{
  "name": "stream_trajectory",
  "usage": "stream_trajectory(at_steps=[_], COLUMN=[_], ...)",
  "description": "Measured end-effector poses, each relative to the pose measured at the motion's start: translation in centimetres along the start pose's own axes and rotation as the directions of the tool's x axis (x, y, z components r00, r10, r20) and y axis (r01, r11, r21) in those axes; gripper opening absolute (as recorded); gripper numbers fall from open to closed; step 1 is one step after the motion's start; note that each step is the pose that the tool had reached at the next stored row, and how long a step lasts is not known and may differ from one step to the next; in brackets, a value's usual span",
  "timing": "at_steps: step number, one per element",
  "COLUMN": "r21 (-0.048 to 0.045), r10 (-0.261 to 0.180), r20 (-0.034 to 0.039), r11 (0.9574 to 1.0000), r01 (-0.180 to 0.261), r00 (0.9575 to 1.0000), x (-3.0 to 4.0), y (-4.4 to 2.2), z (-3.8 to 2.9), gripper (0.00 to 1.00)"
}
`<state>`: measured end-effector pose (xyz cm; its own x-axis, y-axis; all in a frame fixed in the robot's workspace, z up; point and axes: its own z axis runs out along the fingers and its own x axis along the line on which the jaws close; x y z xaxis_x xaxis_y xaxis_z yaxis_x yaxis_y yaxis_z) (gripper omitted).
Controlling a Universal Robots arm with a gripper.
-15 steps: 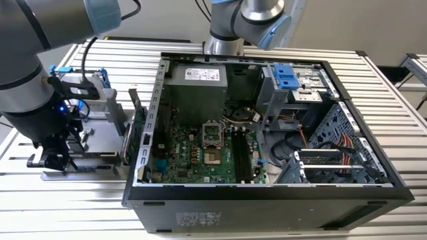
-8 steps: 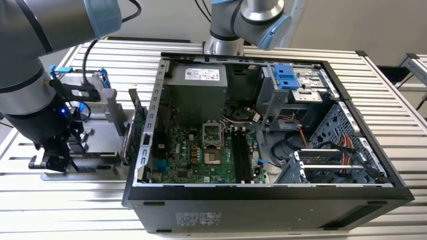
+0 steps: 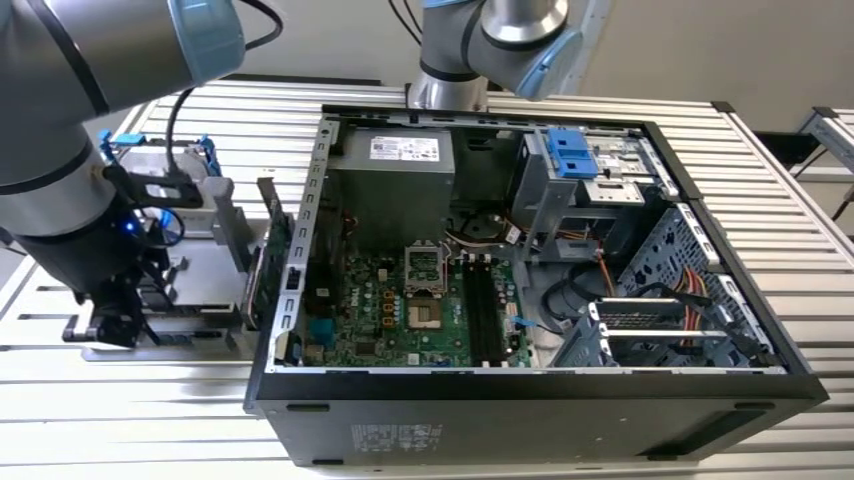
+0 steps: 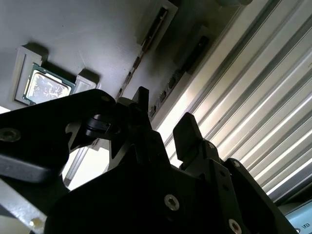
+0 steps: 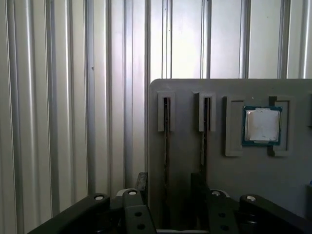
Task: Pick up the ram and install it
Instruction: 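Pick up the ram and move it above insertion slot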
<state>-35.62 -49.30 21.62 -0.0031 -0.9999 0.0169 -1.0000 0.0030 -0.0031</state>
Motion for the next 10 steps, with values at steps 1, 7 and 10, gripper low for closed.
stream_trajectory(at_steps=[1,7,10], r21=[0.0012,0.0030,0.0039], r10=[-0.002,-0.009,-0.009], r20=[-0.0001,0.0001,0.0002], r11=[1.0000,1.0000,0.9999], r01=[0.002,0.009,0.009], r00=[1.0000,1.0000,1.0000], x=[0.00,-0.01,-0.04], y=[0.01,0.10,0.16], z=[0.05,0.36,0.61], gripper=[1.00,1.00,1.00])
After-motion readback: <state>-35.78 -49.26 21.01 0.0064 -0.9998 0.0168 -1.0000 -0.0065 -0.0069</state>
